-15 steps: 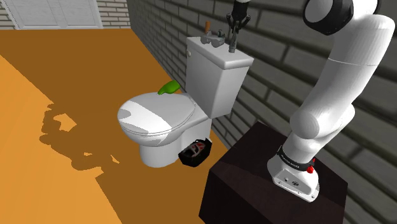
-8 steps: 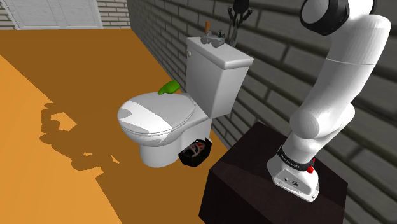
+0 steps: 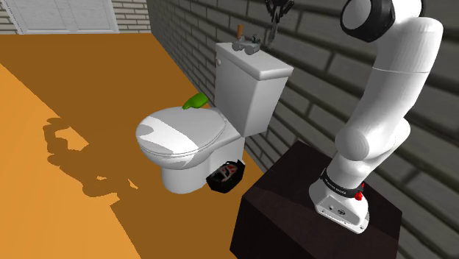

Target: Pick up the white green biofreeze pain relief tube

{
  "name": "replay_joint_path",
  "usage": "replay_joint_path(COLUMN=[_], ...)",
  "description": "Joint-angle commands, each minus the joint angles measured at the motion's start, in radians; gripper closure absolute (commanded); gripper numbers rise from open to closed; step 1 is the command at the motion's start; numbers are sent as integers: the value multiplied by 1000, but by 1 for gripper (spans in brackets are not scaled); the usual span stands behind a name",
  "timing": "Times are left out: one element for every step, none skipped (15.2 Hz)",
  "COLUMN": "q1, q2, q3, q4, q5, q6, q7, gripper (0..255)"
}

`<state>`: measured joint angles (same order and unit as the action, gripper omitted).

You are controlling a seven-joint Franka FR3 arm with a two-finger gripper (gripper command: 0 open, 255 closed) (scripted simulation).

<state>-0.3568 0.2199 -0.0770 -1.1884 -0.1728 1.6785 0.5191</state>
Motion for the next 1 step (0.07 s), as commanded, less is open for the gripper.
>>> replay_joint_path(q1=[0], q2=[6], q3=[0], q4=[18], q5=[1], q6=[-12], q7=[-2], gripper=[255])
